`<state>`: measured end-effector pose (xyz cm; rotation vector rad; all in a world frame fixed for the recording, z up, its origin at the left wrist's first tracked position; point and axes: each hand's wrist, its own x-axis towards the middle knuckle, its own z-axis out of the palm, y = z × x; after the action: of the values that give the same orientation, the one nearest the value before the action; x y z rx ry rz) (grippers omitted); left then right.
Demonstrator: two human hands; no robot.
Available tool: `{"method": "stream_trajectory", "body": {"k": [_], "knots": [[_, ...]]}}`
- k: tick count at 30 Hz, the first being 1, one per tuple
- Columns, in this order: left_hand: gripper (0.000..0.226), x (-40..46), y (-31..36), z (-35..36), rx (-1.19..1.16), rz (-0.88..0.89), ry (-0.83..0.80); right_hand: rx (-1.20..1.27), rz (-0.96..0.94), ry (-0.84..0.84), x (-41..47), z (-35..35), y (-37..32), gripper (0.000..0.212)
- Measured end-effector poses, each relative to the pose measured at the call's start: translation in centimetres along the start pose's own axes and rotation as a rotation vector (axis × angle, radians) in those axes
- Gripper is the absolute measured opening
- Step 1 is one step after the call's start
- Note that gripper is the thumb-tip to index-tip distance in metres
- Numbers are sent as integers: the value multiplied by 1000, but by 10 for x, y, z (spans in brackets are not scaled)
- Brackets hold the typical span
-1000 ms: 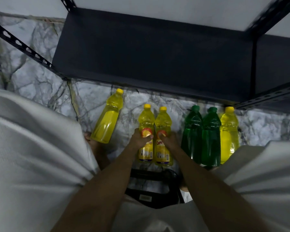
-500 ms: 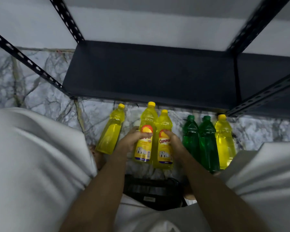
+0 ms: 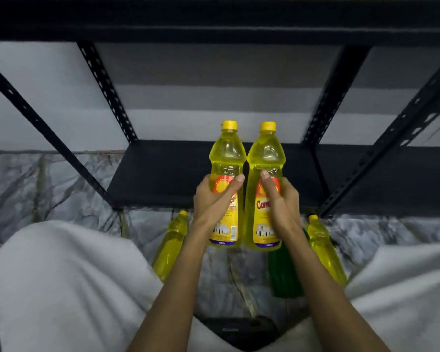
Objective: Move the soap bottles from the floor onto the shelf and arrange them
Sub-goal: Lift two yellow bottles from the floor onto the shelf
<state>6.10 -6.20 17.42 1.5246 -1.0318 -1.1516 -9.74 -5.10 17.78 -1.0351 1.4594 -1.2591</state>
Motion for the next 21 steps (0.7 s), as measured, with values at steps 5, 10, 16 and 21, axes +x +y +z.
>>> {"method": "stream_trajectory", "body": {"k": [5, 10, 16, 21], "knots": [[50, -35, 76, 0, -117, 194, -20, 15, -258, 18, -17, -16, -82, 35], [39, -64, 153, -3, -229, 396, -57, 70, -480, -17, -21, -30, -162, 28], [42, -62, 255, -4, -229, 675, 8, 104, -724, 16, -4, -33, -259, 34], [47, -35, 331, 1, -231, 872, 146, 104, -896, 117, 21, -26, -323, 36]]}}
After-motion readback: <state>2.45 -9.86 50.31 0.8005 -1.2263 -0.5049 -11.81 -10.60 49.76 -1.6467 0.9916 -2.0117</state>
